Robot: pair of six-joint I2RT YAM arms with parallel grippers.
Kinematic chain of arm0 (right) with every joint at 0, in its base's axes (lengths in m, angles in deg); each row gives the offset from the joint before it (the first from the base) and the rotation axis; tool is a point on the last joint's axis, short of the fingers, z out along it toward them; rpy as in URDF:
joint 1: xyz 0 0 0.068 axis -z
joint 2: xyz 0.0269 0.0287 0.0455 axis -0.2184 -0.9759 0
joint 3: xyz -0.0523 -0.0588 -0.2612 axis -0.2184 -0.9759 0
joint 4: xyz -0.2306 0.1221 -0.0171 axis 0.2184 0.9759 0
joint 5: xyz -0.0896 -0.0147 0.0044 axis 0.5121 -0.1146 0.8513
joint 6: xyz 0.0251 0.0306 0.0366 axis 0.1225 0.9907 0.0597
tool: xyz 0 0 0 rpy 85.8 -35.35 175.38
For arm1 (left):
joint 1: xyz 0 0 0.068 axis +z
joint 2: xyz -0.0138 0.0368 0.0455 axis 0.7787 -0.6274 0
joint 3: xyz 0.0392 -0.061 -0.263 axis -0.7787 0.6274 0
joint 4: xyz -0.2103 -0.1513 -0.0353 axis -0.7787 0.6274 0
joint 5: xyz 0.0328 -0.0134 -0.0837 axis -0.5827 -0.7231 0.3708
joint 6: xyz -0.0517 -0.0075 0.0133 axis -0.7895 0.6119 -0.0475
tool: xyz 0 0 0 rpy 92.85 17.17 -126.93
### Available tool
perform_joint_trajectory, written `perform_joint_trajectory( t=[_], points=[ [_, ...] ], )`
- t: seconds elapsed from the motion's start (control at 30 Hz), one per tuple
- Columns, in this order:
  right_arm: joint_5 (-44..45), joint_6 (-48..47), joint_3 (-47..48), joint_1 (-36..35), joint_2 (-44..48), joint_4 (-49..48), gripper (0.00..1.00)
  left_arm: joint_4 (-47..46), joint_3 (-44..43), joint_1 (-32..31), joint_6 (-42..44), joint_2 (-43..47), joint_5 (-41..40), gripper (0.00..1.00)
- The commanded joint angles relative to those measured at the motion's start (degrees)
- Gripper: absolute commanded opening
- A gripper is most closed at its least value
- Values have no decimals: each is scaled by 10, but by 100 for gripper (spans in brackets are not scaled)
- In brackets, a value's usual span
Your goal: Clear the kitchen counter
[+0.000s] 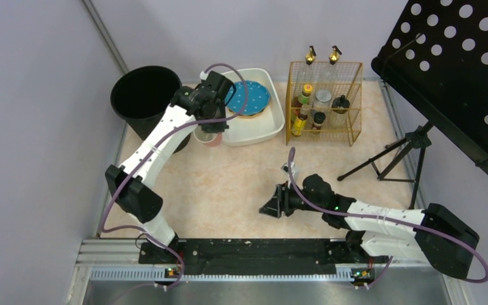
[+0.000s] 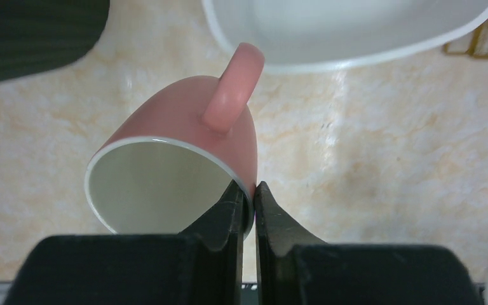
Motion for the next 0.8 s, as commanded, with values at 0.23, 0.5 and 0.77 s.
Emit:
perform_joint_trajectory(
  t=[0.23,0.5,0.77],
  points=[
    [14,-12,2,-8,24,22,52,-10,-321,8,75,-191,-33,0],
    [6,-19,6,-8,17,28,52,-80,-309,27,69,-234,-30,0],
    [5,-20,3,-7,11,24,52,-135,-263,48,69,-261,10,0]
  ],
)
